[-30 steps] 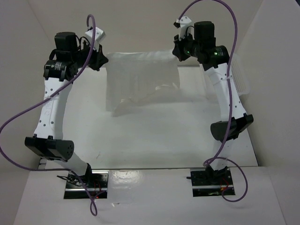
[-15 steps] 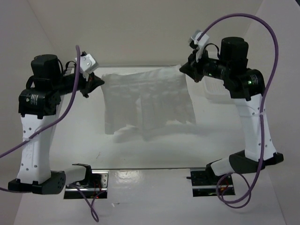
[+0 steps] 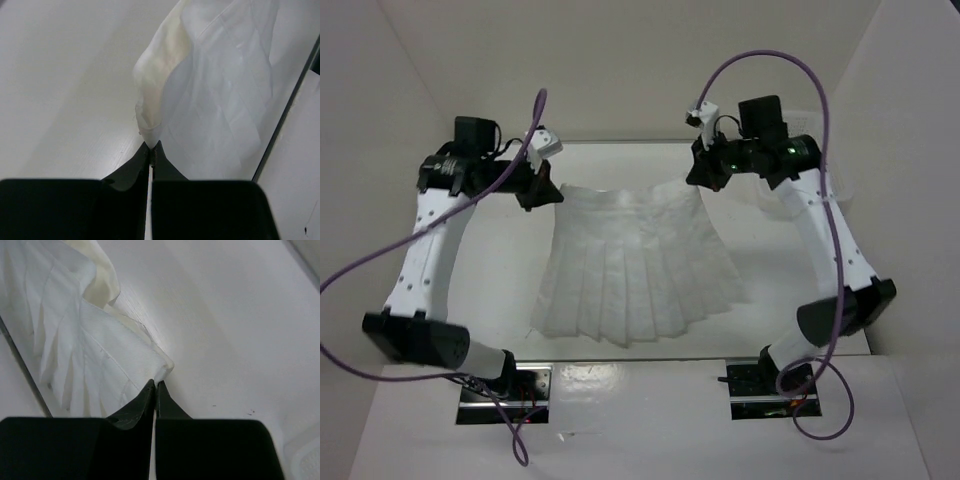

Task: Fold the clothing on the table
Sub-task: Flatten the skirt out

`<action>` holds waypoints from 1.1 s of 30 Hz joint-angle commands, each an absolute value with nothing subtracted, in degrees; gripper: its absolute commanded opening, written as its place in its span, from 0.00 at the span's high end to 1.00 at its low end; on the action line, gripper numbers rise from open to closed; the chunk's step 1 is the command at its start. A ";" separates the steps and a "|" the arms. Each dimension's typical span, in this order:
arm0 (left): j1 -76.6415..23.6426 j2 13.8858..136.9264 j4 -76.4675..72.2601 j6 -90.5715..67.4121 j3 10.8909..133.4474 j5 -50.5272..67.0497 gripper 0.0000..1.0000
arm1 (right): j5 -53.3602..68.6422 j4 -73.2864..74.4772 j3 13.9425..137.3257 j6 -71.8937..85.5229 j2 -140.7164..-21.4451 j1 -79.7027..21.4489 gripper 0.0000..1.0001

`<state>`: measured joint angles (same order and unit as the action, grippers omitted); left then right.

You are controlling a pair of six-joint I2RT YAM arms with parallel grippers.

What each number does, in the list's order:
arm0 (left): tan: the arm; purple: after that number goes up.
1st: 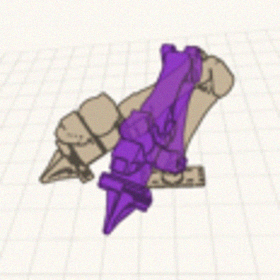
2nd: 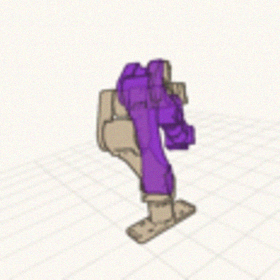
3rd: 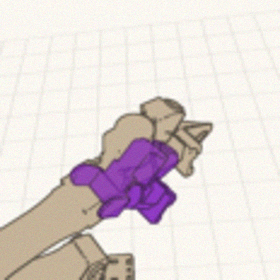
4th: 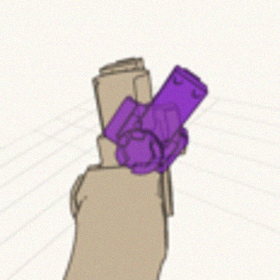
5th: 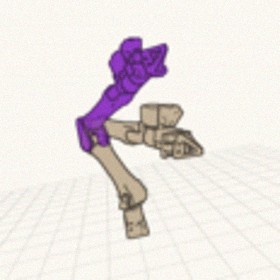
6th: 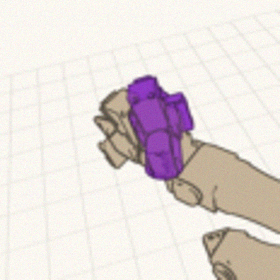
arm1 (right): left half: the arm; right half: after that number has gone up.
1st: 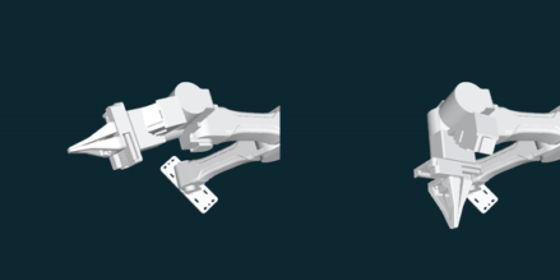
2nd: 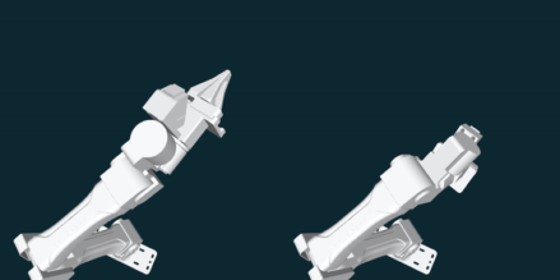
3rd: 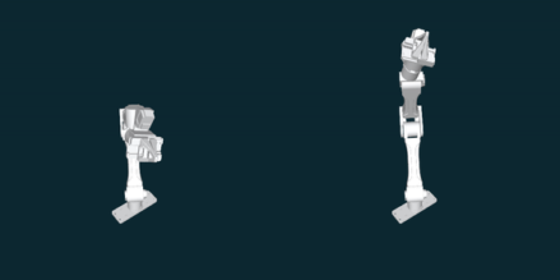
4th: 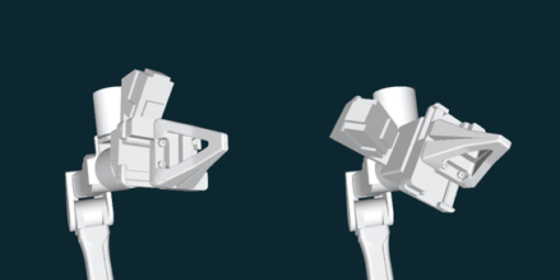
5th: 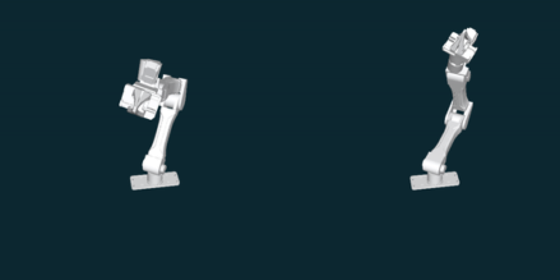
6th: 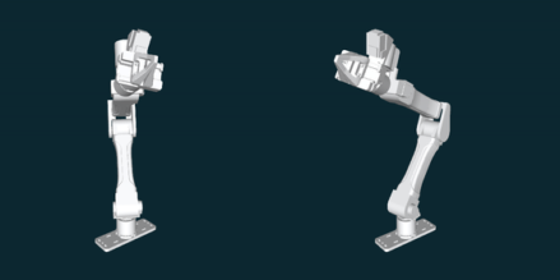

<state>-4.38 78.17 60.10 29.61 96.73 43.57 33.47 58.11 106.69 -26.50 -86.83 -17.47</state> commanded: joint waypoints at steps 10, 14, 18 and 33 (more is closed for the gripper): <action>-5.01 108.79 43.07 22.33 107.31 36.91 1.00 | 19.08 38.59 111.53 -22.76 -113.35 -17.14 1.00; -5.54 116.53 39.03 20.66 109.06 34.28 1.00 | 15.30 35.25 114.96 -22.76 -119.96 -17.14 1.00; -5.54 122.33 34.64 16.36 113.63 28.05 0.47 | 9.05 31.82 119.43 -21.10 -125.58 -17.14 0.79; -4.56 116.75 31.29 4.31 111.47 16.33 0.05 | -8.19 41.91 140.46 -11.78 -130.81 -20.56 0.15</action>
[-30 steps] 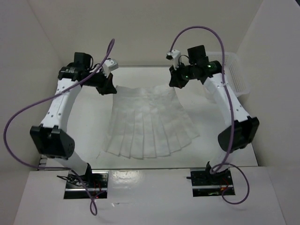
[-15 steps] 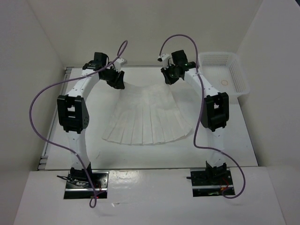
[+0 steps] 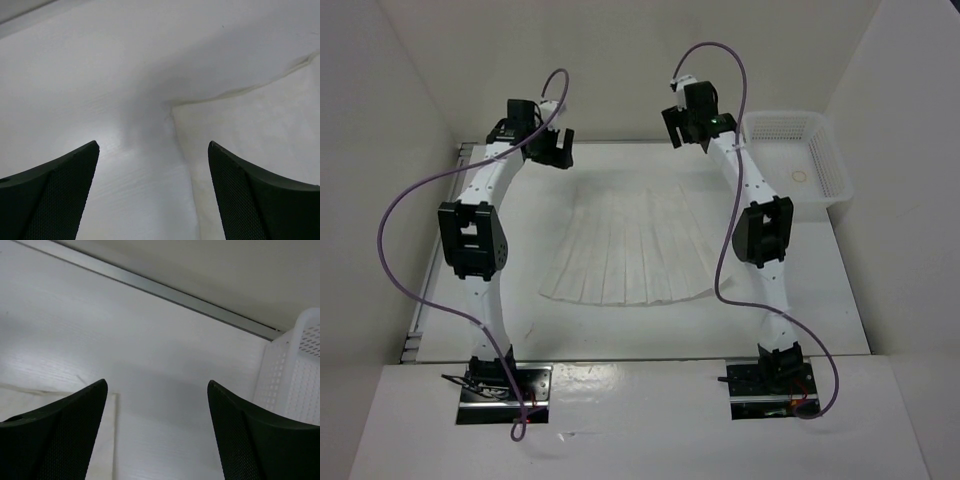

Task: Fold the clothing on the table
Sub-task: Flatten the skirt out

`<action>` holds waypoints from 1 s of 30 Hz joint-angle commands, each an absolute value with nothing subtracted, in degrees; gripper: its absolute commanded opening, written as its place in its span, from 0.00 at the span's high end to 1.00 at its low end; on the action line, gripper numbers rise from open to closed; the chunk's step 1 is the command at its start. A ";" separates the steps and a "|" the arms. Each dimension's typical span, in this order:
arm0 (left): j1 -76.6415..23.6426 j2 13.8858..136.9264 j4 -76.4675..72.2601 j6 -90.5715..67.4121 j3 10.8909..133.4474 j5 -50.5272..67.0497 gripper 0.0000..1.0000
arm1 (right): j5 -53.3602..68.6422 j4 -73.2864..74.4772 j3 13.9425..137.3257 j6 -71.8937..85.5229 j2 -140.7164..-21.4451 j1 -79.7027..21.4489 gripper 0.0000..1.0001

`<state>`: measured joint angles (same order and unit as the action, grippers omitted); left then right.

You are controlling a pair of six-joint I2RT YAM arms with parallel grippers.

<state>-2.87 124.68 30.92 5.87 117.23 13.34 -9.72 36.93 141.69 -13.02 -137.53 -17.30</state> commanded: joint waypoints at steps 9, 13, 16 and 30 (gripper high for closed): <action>-1.59 99.34 29.53 6.50 82.64 26.10 0.01 | -4.83 37.62 97.09 -18.80 -109.44 -22.41 0.05; 2.19 94.32 31.38 9.75 73.58 32.50 0.01 | -4.22 37.09 86.41 -19.95 -103.28 -22.41 0.05; 3.34 91.24 32.52 10.37 70.49 33.84 0.01 | -5.01 37.09 82.88 -19.43 -101.34 -22.41 0.05; 13.27 97.72 34.88 4.65 79.07 38.85 0.01 | 1.47 37.34 101.75 -6.69 -114.40 -22.93 0.05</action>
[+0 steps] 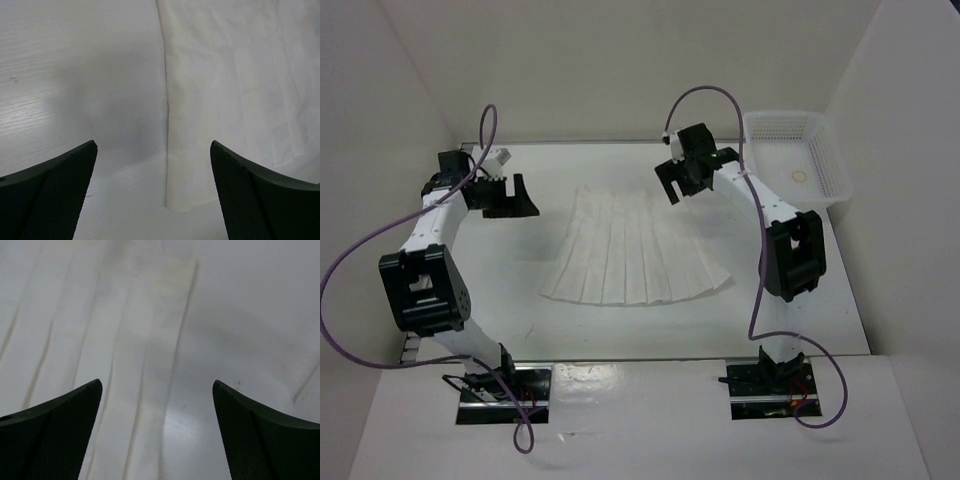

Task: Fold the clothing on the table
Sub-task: Flatten the skirt out

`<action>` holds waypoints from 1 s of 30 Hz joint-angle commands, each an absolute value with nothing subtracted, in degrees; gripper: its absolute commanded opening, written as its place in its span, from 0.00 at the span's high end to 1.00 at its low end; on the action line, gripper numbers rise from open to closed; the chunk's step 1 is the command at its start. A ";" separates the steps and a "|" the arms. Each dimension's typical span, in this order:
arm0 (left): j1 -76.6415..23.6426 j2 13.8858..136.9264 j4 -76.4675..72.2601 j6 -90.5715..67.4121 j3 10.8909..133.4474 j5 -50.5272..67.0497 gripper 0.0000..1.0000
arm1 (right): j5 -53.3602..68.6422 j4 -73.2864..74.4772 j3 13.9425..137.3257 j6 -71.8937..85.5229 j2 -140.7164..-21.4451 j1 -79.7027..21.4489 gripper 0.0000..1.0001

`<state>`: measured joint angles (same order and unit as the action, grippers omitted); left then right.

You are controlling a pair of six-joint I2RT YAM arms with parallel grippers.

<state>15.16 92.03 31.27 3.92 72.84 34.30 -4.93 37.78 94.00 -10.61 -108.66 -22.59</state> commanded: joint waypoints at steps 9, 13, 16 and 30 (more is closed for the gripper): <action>21.43 87.73 33.66 2.29 75.34 28.58 0.01 | -6.75 43.41 122.94 5.78 -127.78 -32.86 0.02; 22.59 79.56 34.19 2.81 71.21 23.40 0.01 | -13.25 45.52 127.44 13.25 -132.36 -36.12 0.02; 22.59 76.48 35.86 3.95 69.26 21.63 0.01 | -18.34 45.53 126.83 15.72 -133.41 -38.75 0.02; 28.38 70.93 37.53 5.01 62.93 22.24 0.01 | -25.40 48.25 134.20 21.18 -142.64 -40.52 0.02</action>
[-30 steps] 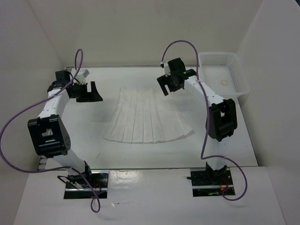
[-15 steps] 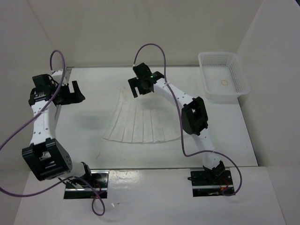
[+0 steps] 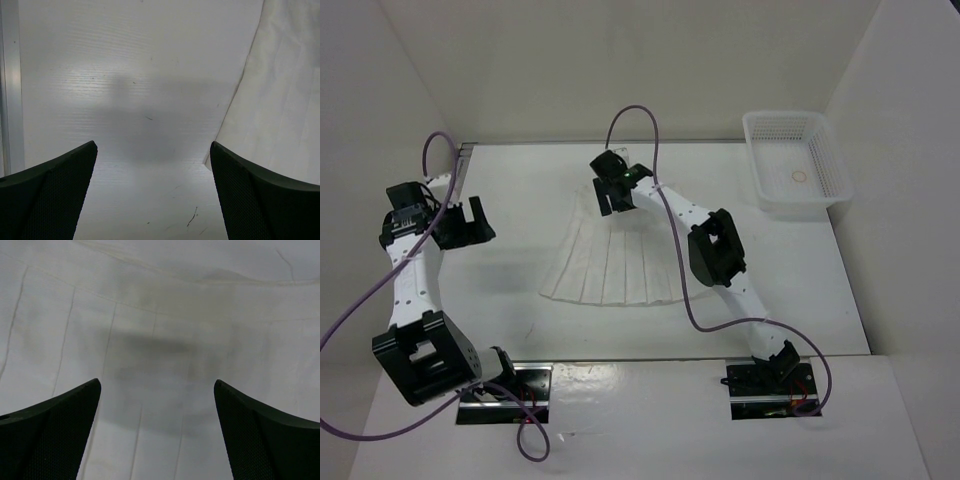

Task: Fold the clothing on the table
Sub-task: Flatten the skirt out

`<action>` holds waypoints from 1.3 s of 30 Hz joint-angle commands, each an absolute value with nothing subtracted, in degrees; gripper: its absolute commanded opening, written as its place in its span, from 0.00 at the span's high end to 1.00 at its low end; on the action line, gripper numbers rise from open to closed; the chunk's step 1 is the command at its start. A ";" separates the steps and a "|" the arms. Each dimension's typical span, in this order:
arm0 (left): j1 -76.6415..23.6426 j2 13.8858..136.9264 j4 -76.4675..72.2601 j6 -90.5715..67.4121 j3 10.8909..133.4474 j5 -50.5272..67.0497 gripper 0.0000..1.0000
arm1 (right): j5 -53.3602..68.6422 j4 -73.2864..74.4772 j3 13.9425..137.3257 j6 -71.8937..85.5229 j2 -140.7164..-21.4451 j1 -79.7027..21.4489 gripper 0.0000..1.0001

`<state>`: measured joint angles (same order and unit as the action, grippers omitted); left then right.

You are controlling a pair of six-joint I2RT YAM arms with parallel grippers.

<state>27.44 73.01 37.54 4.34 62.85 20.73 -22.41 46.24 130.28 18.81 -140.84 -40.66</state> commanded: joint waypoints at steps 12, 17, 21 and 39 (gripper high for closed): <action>28.39 69.08 38.58 5.54 61.35 22.24 0.01 | -19.35 46.24 125.88 21.71 -143.96 -40.52 0.02; 28.39 69.61 38.06 5.54 61.35 22.76 0.01 | -16.44 42.37 116.39 22.32 -139.58 -40.52 0.02; 28.39 70.14 38.06 5.54 61.35 23.38 0.01 | -13.62 37.01 102.33 22.85 -132.02 -40.52 0.02; 28.39 68.03 39.11 6.06 60.82 24.43 0.01 | -19.16 35.68 93.34 25.22 -125.95 -44.64 0.02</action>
